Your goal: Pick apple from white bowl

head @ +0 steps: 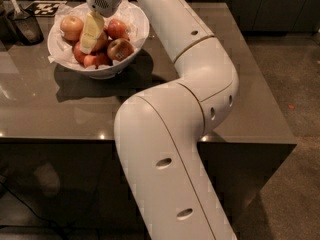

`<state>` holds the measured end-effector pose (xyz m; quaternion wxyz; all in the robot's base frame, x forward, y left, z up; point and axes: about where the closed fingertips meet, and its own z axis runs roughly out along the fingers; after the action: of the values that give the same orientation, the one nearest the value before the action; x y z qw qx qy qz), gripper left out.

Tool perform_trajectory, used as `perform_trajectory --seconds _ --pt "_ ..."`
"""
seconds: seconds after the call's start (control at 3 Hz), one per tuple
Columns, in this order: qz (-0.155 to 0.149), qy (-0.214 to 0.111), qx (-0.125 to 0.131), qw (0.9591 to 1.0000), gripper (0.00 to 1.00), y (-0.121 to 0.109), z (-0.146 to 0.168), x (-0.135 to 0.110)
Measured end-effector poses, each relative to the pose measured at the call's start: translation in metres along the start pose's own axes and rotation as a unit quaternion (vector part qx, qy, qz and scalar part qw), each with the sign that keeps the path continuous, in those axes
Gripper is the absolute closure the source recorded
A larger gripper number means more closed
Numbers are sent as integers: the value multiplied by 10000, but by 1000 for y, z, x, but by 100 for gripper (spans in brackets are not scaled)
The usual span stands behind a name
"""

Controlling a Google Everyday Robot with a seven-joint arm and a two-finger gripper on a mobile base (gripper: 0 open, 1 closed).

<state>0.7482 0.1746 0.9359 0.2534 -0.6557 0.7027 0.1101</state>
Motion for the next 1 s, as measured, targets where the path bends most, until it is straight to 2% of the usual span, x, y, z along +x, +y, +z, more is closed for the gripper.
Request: perform_trajectory --seconds 0.33,1.0 --pt "2 0 -1 10000 4 0 0 0" --pt "376 -52 -258 9989 0 15 11 26"
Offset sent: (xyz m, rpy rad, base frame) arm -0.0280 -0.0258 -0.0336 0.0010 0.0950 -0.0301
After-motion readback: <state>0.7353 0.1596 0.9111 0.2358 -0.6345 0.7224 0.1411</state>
